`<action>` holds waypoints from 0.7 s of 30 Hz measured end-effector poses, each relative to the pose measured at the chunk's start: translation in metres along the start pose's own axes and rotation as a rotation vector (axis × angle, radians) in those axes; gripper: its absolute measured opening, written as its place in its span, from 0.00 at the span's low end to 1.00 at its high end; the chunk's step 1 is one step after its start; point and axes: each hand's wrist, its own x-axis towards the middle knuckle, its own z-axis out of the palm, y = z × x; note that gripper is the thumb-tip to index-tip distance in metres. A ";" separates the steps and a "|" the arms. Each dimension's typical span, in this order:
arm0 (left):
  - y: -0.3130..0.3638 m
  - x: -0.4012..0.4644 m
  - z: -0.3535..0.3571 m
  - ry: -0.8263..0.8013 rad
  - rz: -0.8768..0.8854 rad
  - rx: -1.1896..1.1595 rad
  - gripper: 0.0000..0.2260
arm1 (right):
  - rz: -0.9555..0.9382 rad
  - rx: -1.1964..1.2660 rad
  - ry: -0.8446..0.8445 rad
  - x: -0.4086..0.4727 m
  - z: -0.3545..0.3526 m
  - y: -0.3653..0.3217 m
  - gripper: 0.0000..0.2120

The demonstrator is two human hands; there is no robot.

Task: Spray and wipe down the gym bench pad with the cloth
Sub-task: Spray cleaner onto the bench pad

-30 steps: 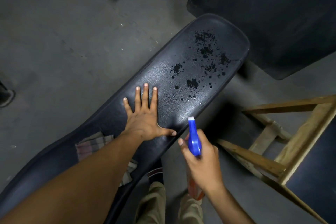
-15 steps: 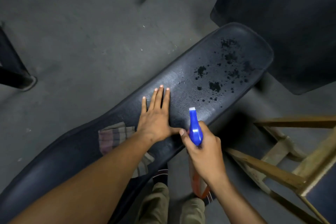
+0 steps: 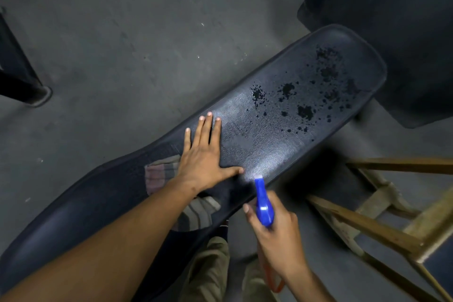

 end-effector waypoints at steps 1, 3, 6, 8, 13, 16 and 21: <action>-0.002 -0.001 0.000 0.006 0.010 0.005 0.62 | 0.018 -0.024 0.015 -0.003 -0.003 0.003 0.16; -0.003 -0.001 -0.001 0.008 0.030 0.015 0.60 | 0.063 -0.053 0.044 -0.007 -0.010 0.007 0.18; 0.002 0.002 -0.005 0.013 0.056 0.003 0.56 | 0.092 -0.025 0.078 -0.007 -0.021 0.009 0.17; 0.010 0.006 -0.007 0.016 0.079 -0.001 0.54 | 0.085 -0.017 0.080 -0.003 -0.027 0.009 0.17; 0.034 0.023 -0.015 0.027 0.080 -0.073 0.47 | 0.084 -0.112 -0.018 0.002 -0.022 0.009 0.15; 0.042 0.035 -0.021 0.038 0.035 -0.119 0.45 | 0.069 -0.097 -0.083 0.002 -0.018 0.010 0.16; 0.054 0.051 -0.026 0.038 0.028 -0.115 0.43 | 0.106 -0.020 0.034 0.011 -0.037 0.015 0.15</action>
